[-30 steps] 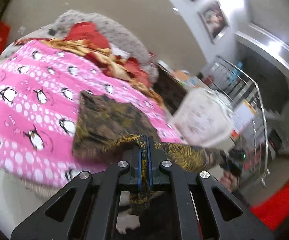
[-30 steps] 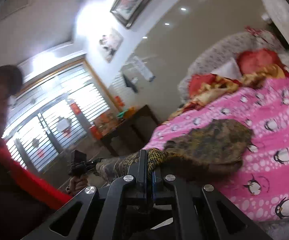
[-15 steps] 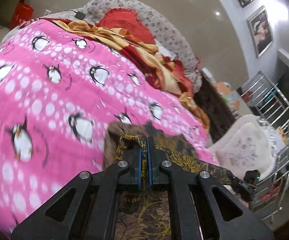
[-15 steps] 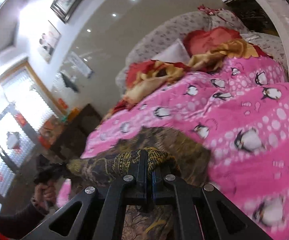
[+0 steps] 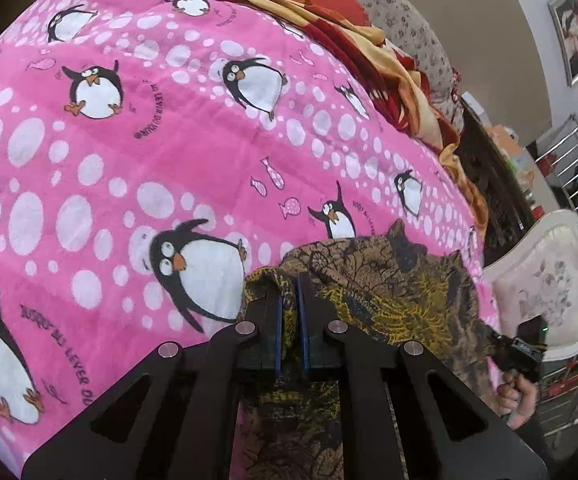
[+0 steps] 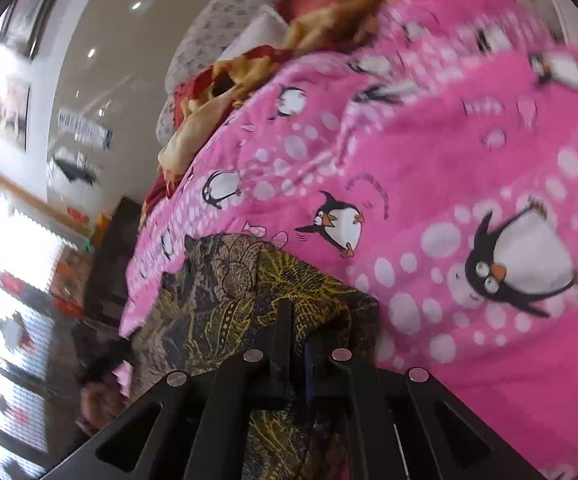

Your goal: Fold small clothes

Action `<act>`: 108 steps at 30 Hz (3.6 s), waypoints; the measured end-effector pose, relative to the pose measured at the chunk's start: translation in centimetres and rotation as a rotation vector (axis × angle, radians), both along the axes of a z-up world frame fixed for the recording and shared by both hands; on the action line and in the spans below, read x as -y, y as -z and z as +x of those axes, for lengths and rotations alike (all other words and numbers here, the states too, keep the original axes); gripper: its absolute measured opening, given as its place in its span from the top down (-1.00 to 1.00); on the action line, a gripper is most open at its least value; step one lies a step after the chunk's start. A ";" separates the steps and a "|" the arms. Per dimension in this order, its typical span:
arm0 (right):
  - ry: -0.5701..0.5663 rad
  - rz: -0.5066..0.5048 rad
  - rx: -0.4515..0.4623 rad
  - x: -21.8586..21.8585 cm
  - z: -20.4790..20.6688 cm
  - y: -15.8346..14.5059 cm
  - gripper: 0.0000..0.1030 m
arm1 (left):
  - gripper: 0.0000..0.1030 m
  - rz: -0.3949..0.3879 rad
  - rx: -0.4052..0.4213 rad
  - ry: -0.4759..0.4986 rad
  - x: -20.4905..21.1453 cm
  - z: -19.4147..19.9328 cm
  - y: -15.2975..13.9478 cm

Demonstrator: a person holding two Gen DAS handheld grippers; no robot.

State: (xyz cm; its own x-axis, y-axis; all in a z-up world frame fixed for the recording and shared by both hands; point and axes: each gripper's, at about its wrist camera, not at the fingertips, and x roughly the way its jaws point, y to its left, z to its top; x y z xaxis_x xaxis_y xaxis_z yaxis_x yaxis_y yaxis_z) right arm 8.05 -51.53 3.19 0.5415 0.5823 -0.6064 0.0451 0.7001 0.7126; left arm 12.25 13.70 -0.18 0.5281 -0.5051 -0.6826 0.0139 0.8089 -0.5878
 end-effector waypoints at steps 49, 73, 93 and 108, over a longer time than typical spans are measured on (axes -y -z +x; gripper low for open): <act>0.115 -0.779 0.115 -14.4 3.8 -5.9 -0.22 | 0.79 0.442 0.025 -0.121 9.9 5.6 -1.8; -0.033 -0.735 0.192 -15.7 -2.7 -8.0 -0.58 | 0.27 0.298 0.178 0.038 11.1 -3.2 -6.7; -0.183 -0.828 0.110 -20.4 -14.0 -5.1 -0.70 | 0.23 0.346 0.104 0.198 13.5 -16.7 -2.5; -0.232 -0.755 0.153 -24.9 -12.8 -6.0 -0.67 | 0.23 0.227 0.131 -0.031 7.2 -18.4 -3.1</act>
State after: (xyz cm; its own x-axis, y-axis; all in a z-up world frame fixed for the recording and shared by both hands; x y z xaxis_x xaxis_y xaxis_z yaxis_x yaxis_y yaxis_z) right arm -4.72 -26.61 9.16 0.5662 0.1525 -0.8100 -0.2202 0.9750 0.0296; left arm -6.18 6.45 2.89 0.6323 -0.3286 -0.7016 0.0508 0.9212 -0.3858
